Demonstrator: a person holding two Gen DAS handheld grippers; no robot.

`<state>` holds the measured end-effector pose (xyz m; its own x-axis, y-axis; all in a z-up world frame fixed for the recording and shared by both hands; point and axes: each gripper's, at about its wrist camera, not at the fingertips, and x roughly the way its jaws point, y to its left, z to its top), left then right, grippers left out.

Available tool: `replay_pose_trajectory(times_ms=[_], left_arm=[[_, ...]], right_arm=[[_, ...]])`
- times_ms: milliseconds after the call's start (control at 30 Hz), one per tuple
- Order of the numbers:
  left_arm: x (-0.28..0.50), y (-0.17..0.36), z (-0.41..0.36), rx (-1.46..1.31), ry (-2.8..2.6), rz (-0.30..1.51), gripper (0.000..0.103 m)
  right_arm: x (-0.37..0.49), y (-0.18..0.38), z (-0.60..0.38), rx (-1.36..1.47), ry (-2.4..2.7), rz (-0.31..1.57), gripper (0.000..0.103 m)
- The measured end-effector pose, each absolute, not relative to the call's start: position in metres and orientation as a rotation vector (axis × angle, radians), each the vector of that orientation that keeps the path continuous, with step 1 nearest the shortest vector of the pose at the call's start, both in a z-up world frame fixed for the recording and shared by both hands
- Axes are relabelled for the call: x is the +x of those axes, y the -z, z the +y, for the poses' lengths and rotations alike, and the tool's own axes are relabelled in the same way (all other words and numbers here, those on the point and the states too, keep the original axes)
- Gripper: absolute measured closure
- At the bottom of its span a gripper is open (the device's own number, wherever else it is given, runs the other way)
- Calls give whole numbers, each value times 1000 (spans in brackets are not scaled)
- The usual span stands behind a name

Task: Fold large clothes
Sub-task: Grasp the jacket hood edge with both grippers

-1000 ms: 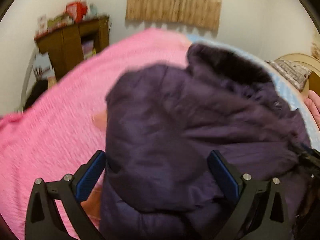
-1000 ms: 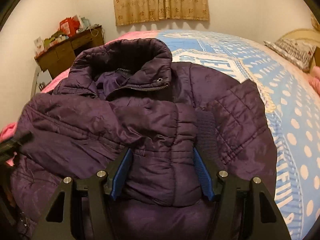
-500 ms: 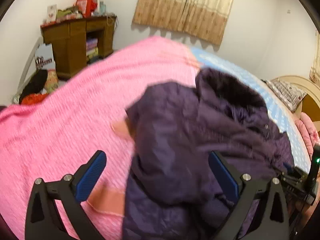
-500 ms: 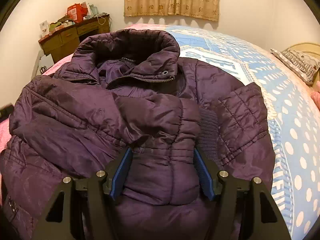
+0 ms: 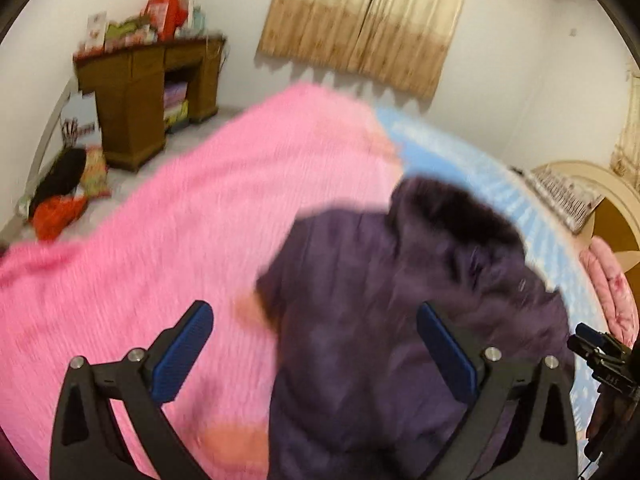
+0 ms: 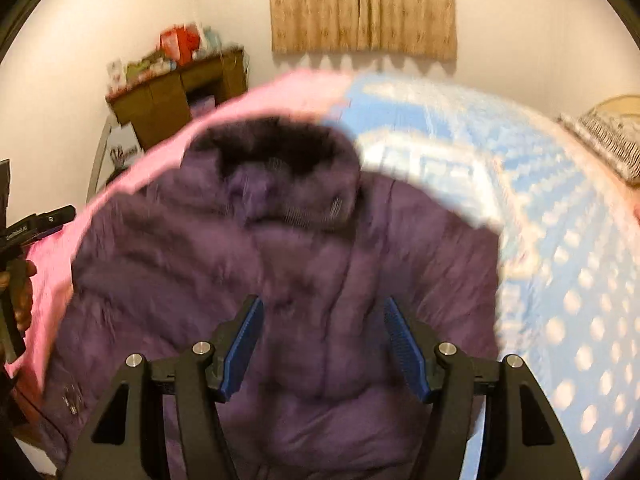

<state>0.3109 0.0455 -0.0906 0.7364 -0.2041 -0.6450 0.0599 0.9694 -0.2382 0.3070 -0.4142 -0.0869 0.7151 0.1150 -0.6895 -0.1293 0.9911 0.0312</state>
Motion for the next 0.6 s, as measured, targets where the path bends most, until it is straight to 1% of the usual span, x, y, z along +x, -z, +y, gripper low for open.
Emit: replay_pose_trajectory(times_ms=[100, 233, 400, 600], left_arm=[[348, 71, 14, -120, 185, 717, 0], [391, 77, -25, -59, 211, 751, 0], [438, 94, -75, 20, 201, 795, 0], [455, 99, -111, 130, 212, 788, 0]], right_arm=[[340, 65, -426, 21, -138, 742, 39], [398, 58, -438, 58, -125, 758, 39], [455, 70, -436, 52, -129, 813, 39], [496, 88, -413, -36, -163, 841, 39]])
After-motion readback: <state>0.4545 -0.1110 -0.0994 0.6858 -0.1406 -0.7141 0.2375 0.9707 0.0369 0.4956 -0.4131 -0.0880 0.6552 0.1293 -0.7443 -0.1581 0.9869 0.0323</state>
